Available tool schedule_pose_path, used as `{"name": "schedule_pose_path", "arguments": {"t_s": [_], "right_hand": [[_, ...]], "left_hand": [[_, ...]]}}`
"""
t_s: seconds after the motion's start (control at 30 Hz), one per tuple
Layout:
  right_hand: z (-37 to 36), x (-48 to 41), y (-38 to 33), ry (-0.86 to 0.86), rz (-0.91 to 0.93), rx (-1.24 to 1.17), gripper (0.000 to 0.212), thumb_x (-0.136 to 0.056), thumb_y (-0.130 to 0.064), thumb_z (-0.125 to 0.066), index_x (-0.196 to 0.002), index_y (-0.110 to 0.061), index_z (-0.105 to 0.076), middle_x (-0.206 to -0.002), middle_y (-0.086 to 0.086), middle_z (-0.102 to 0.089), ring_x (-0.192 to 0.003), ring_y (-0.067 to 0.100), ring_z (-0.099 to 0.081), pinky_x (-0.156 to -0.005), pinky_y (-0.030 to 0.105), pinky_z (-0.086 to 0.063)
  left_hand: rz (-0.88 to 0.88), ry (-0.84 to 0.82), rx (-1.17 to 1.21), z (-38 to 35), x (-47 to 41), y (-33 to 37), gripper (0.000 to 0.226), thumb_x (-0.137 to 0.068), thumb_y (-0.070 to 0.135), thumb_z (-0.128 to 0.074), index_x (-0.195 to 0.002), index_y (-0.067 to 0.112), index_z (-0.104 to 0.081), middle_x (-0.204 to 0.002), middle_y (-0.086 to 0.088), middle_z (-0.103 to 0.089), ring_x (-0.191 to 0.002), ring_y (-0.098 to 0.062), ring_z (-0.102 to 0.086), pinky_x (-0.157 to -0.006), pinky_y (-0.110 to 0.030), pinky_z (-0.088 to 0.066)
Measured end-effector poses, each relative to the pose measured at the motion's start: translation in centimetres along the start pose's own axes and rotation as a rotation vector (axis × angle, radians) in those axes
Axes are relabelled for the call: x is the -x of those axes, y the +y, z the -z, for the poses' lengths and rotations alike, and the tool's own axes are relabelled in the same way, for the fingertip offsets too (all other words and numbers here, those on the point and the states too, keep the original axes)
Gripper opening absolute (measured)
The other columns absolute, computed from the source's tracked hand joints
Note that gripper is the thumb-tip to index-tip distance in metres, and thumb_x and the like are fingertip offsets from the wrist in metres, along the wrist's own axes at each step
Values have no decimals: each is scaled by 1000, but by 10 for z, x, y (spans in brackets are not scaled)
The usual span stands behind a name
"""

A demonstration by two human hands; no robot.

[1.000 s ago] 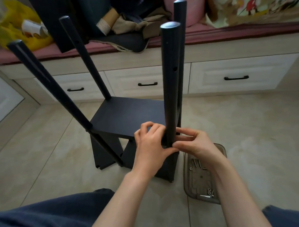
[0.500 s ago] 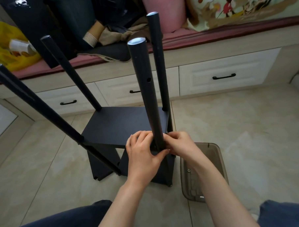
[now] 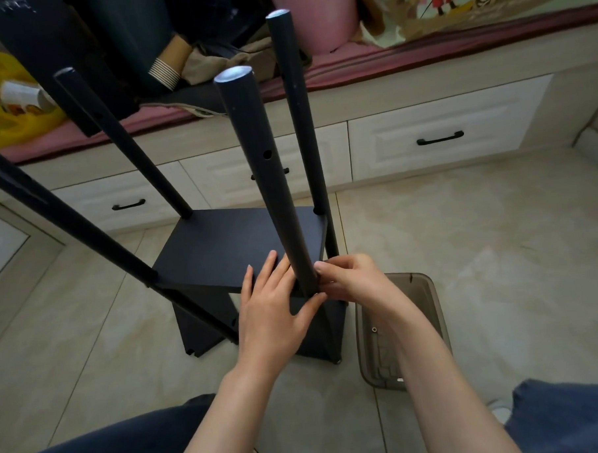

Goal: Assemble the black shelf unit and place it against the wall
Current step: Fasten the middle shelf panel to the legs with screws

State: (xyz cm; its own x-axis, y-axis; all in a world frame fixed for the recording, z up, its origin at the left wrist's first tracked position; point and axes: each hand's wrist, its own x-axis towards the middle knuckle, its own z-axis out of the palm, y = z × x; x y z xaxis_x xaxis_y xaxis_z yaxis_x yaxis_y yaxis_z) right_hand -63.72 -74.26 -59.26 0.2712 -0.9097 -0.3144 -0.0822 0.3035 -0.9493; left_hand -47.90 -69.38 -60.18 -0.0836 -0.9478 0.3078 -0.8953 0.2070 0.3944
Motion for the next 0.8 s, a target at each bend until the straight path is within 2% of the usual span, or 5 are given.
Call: {"name": "schedule_pose_path", "arguments": {"t_s": [0.1, 0.2, 0.37, 0.5, 0.8], "right_hand": [[15, 2, 11, -24, -38, -156, 19, -102, -26, -53, -116, -16, -62, -99, 6, -77, -91, 16, -74, -85, 33, -59], [40, -6, 44, 157, -153, -213, 22, -103, -22, -50, -122, -13, -59, -94, 7, -77, -88, 20, -75, -82, 34, -57], [64, -31, 131, 451, -461, 95, 21, -99, -15, -54, -111, -3, -66, -89, 9, -73, -78, 22, -70, -63, 34, -54], [50, -48, 175, 398, -505, 185, 19, -97, -9, -55, -110, -3, -68, -104, 14, -70, -102, 32, -66, -90, 40, -54], [51, -70, 231, 313, -414, 426, 32, -96, -3, -52, -125, -8, -62, -122, 21, -66, -114, 36, -61, -91, 31, -46]], "left_hand": [[-18, 19, -44, -2, 3, -2, 62, -92, 64, -43, -142, 28, -54, -149, 8, -52, -150, -13, -29, -125, -45, -14], [-18, 35, -35, -6, 5, -4, 60, -93, 63, -44, -138, 27, -58, -147, 7, -54, -149, -14, -33, -125, -41, -14], [-25, 83, -4, -13, 11, -2, 55, -94, 59, -48, -136, 25, -58, -146, 6, -54, -146, -17, -38, -123, -45, -17], [-47, 104, -2, -15, 11, -4, 51, -96, 56, -49, -138, 27, -54, -147, 9, -50, -147, -17, -37, -123, -44, -17], [-70, 122, -32, -17, 10, -6, 56, -97, 59, -46, -139, 24, -55, -147, 18, -42, -145, -14, -39, -124, -39, -16]]}}
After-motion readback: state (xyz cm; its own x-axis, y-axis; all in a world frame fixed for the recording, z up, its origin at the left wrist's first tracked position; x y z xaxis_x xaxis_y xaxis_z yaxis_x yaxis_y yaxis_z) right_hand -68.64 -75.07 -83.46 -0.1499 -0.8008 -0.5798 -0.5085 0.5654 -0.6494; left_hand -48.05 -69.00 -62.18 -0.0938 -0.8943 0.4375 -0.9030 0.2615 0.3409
